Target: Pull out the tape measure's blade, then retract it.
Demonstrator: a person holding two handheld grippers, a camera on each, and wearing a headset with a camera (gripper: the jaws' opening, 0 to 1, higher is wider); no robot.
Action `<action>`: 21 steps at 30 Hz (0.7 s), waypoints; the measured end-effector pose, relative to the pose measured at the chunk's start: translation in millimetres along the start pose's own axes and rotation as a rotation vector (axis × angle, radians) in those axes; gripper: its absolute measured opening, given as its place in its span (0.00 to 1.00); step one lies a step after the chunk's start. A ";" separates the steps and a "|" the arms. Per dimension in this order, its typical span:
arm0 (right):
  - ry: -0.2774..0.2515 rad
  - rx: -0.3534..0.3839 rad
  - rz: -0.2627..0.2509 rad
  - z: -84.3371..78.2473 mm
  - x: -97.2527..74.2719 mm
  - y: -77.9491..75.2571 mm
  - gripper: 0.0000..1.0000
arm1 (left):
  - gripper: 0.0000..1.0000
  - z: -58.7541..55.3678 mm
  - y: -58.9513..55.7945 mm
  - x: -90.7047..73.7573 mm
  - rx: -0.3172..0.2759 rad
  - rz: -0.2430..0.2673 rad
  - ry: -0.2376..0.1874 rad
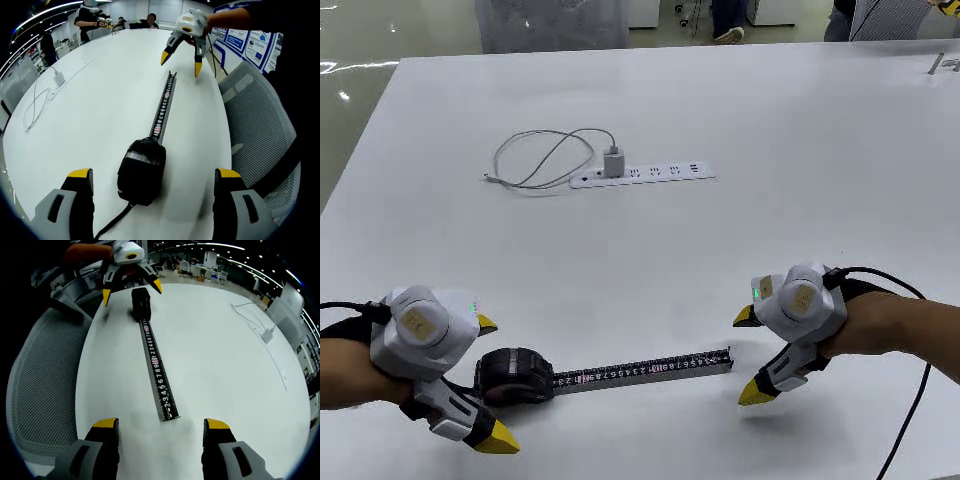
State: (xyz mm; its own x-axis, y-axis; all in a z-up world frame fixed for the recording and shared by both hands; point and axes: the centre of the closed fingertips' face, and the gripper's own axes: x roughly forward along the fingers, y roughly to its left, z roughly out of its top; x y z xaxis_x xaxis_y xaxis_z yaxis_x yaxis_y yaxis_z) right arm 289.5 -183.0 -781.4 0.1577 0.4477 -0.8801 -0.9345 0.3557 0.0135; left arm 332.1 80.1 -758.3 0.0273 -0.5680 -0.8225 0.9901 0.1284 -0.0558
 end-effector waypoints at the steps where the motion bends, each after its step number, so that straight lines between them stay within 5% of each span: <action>1: -0.009 0.006 -0.005 1.1 -0.3 0.0 0.69 | 0.99 -0.2 -0.1 -0.2 -0.010 0.004 -0.006; 12: -0.086 0.098 -0.067 1.9 -8.5 0.4 0.84 | 0.99 -4.4 6.6 -11.6 -0.189 0.088 -0.101; 17: -0.120 0.136 -0.109 1.7 -10.5 -0.2 0.99 | 0.99 -3.9 -0.5 -14.2 -0.267 0.113 -0.155; 21: -0.135 0.168 -0.118 -1.0 -11.6 1.7 0.99 | 0.99 -10.2 -4.2 -14.1 -0.309 0.135 -0.170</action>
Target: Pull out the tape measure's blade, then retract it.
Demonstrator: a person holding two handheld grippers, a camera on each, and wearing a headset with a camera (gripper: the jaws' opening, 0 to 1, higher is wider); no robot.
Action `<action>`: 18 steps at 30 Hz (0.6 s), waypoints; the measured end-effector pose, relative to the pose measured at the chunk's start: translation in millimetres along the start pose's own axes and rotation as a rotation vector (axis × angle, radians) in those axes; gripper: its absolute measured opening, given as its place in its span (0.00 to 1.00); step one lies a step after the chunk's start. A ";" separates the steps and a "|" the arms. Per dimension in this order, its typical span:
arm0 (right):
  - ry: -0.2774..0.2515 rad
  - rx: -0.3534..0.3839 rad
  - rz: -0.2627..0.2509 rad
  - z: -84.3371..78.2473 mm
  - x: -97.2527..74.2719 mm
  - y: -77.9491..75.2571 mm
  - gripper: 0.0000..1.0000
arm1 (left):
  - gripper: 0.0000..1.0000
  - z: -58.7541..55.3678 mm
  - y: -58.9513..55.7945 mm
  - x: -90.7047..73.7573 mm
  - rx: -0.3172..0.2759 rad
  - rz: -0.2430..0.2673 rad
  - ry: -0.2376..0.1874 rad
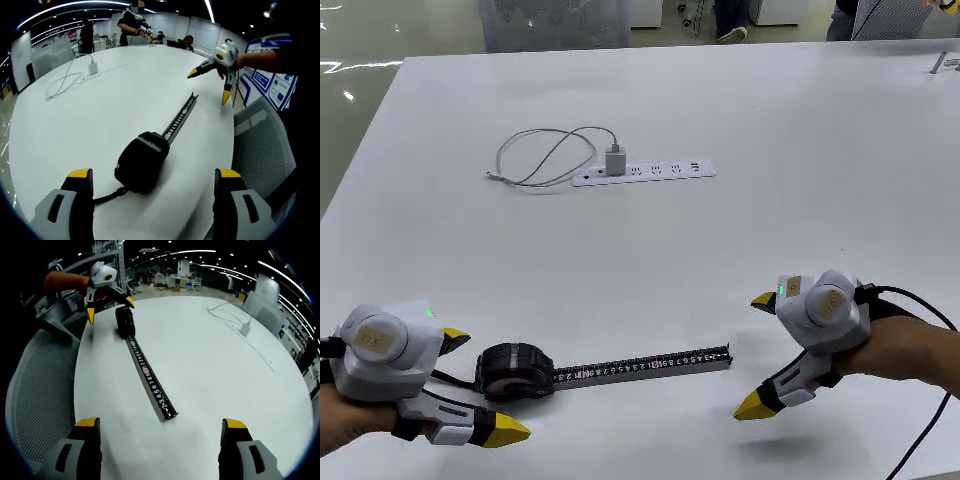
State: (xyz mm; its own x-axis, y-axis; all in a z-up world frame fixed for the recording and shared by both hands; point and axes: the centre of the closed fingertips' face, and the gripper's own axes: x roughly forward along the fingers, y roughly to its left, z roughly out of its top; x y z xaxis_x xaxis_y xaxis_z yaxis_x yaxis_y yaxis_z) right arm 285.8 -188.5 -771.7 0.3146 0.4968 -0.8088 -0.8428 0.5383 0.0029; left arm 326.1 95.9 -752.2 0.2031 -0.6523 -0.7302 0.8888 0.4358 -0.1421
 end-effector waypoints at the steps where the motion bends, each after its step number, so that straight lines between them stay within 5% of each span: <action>1: -0.005 0.007 -0.002 -0.5 -1.3 0.8 0.99 | 0.99 -3.3 0.2 -0.7 -0.013 0.008 0.000; 6: -0.037 0.034 -0.033 0.0 -6.8 0.3 0.99 | 0.99 -3.8 7.4 -7.3 -0.050 0.069 -0.056; 8: -0.054 0.049 -0.048 0.8 -9.5 0.0 0.99 | 0.99 -7.0 12.9 -11.5 -0.113 0.108 -0.055; 10: -0.070 0.056 -0.066 -0.6 -12.0 -0.4 0.99 | 0.99 0.7 16.6 -15.9 -0.110 0.129 -0.121; 18: -0.173 0.165 -0.156 -2.8 -32.0 -3.7 0.99 | 0.99 -6.9 20.3 -28.4 -0.162 0.195 -0.164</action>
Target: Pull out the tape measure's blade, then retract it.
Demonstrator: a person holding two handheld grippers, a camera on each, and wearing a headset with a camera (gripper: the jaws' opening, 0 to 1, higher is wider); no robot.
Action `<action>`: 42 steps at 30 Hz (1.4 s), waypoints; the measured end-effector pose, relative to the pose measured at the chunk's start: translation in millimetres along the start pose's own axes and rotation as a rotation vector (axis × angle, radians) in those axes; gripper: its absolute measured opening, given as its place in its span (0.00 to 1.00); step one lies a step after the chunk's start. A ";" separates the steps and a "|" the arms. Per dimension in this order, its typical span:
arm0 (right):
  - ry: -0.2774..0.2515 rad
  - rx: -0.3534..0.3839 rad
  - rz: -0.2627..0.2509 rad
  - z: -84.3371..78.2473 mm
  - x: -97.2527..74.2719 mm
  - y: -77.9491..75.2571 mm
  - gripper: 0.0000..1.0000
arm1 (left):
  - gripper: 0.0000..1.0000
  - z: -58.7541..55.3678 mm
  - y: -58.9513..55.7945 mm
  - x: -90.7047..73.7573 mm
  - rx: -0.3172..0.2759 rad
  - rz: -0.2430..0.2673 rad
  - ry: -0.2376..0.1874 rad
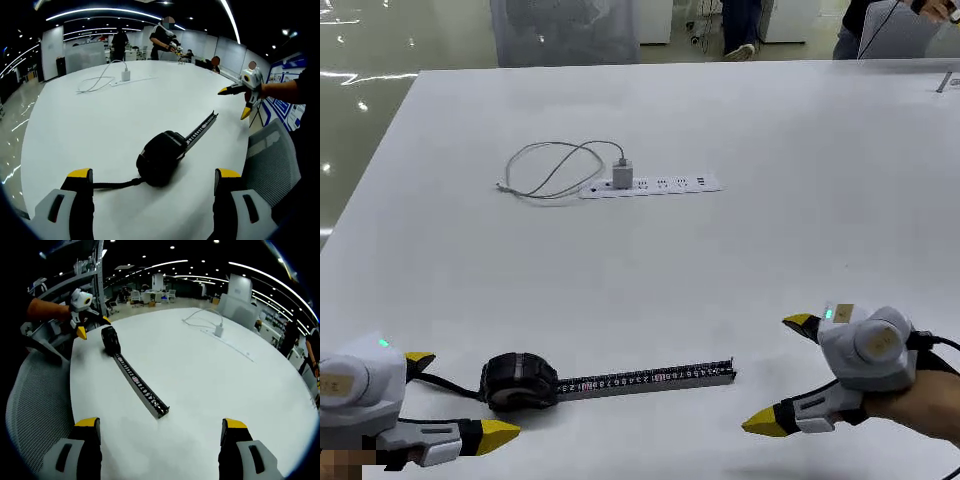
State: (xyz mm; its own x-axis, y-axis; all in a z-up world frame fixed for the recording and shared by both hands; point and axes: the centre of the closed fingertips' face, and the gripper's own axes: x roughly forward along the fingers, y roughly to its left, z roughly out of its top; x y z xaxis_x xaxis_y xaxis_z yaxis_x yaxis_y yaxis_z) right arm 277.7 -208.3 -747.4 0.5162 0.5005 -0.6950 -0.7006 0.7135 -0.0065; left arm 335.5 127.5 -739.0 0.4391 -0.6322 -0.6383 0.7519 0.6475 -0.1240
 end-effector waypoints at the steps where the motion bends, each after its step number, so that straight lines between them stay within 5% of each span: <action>1: -0.006 -0.002 -0.010 -1.3 -3.6 0.4 0.99 | 0.99 -1.6 0.2 -1.8 -0.001 0.010 -0.007; 5: -0.012 -0.023 -0.044 -9.9 -14.7 2.5 0.99 | 0.99 -9.0 0.7 -8.7 -0.017 0.035 -0.026; 13: -0.051 0.059 -0.074 -26.9 -28.7 9.1 0.99 | 0.99 -14.0 0.4 -18.7 0.011 0.069 -0.044; 33: -0.061 0.097 -0.113 -51.7 -51.2 15.6 0.99 | 0.99 -27.2 -5.6 -23.2 0.019 0.045 -0.027; 42: -0.045 0.091 -0.109 -56.2 -53.9 11.0 0.99 | 0.99 -21.1 -3.5 -25.5 0.026 0.048 -0.033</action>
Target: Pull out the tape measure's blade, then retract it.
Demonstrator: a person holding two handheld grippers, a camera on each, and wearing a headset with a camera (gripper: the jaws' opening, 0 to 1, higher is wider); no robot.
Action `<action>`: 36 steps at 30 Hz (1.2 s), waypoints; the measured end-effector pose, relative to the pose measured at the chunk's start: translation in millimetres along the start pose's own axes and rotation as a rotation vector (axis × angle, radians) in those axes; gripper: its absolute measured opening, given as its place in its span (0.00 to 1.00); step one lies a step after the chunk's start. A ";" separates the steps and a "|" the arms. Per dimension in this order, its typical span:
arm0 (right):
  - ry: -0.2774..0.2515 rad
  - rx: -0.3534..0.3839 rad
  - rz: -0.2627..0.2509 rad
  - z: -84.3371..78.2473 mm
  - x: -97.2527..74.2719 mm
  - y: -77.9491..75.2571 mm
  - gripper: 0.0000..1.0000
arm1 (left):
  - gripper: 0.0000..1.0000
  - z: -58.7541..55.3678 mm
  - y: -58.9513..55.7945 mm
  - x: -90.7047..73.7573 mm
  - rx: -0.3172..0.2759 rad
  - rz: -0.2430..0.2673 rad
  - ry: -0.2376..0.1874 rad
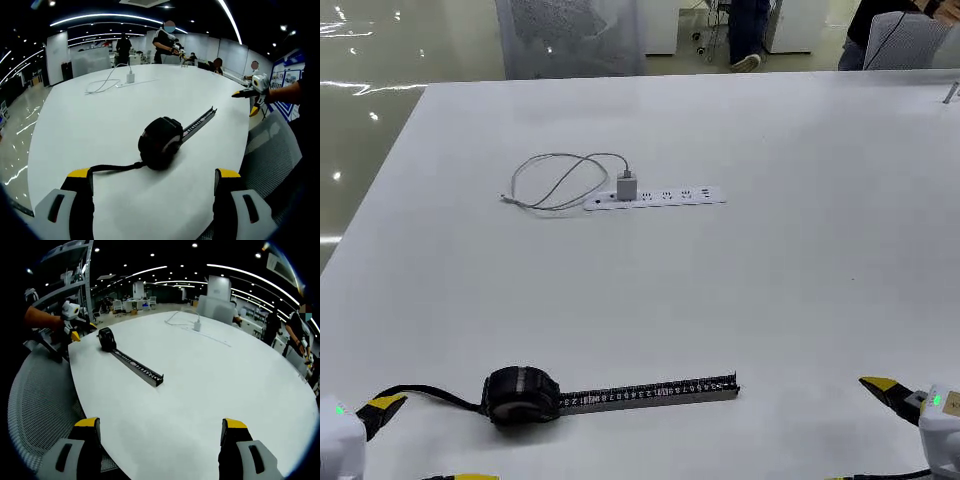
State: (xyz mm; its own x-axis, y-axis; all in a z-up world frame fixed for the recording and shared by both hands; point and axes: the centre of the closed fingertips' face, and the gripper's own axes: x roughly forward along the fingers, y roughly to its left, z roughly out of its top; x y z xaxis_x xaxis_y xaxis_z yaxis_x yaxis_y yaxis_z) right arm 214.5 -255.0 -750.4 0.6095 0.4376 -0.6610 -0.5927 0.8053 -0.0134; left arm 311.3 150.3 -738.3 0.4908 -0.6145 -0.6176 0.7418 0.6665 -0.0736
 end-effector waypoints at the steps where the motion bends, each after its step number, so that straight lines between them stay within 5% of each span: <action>1: 0.002 -0.002 0.001 -0.1 -0.9 0.3 0.99 | 0.99 -0.4 -0.1 0.7 0.011 -0.002 0.005; 27: 0.047 -0.033 0.010 -5.9 -7.5 -2.2 0.99 | 0.99 -2.6 3.5 4.2 0.012 0.008 0.041; 36: 0.088 -0.082 0.023 -5.2 -7.2 -4.6 0.99 | 0.99 15.3 -1.1 6.8 0.010 0.017 0.021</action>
State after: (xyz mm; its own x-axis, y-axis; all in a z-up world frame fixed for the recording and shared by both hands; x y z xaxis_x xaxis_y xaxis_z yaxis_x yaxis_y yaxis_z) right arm 210.1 -263.9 -749.5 0.5489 0.4155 -0.7253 -0.6490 0.7587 -0.0565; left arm 320.9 138.9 -730.5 0.4939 -0.5937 -0.6353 0.7378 0.6728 -0.0552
